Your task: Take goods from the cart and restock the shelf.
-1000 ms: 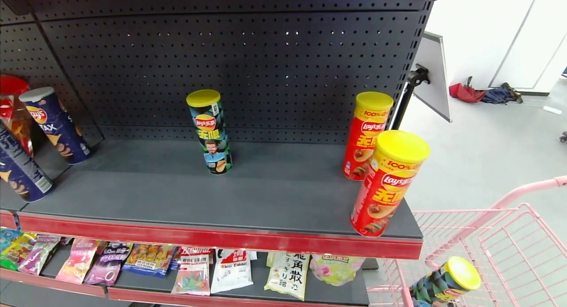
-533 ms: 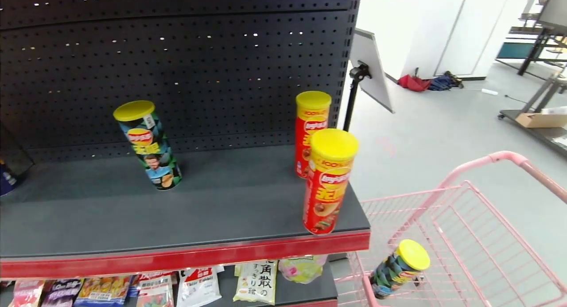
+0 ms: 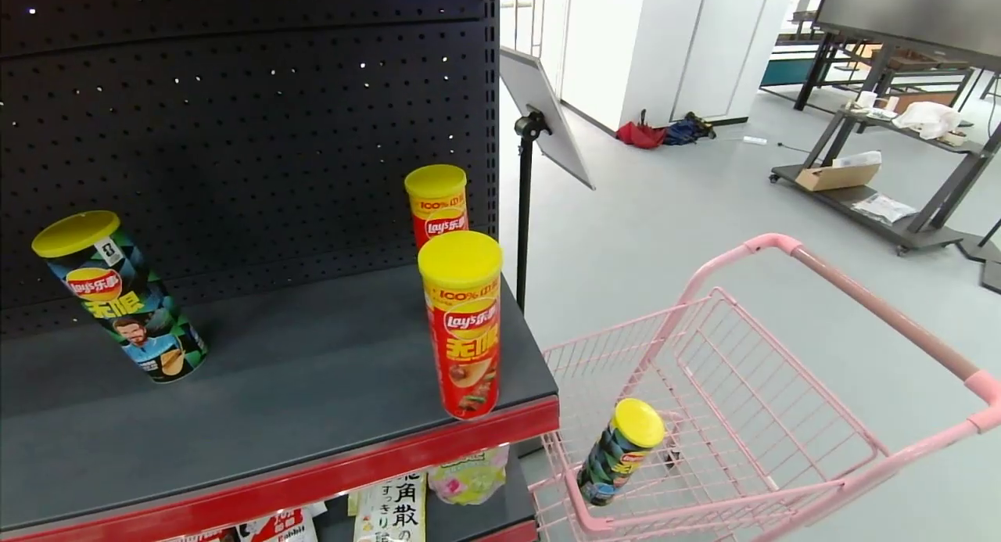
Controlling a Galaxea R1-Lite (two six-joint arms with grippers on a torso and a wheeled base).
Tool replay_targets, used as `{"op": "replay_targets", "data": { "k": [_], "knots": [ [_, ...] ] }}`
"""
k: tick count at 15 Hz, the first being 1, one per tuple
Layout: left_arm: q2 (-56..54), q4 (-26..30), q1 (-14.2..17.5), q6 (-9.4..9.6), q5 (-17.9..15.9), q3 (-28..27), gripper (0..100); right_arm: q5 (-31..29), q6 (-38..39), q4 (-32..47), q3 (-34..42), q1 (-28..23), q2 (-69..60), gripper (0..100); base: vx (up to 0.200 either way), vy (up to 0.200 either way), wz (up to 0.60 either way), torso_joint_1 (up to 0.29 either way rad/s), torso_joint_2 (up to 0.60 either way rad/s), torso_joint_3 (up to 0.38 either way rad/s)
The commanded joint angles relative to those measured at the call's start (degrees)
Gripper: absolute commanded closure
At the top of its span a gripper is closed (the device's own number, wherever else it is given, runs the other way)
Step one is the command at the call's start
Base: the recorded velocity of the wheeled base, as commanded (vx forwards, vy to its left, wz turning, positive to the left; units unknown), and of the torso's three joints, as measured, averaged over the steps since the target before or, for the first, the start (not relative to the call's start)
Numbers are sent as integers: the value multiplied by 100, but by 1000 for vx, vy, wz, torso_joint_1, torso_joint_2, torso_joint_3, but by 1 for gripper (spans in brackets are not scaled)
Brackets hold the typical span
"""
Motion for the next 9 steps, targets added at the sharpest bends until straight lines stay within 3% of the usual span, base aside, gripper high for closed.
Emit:
{"op": "replay_targets", "data": {
  "k": [1, 7, 9],
  "knots": [
    [5, -1, 4, -2, 8, 5, 0, -2, -2, 0, 0, 7, 2, 0, 0, 0, 0, 0, 0, 0],
    [5, -1, 4, -2, 8, 5, 0, -2, 7, 0, 0, 7, 2, 0, 0, 0, 0, -12, 16, 13],
    [5, -1, 4, -2, -1, 5, 0, -2, 16, 0, 0, 7, 2, 0, 0, 0, 0, -144, 334, 186]
  ]
}}
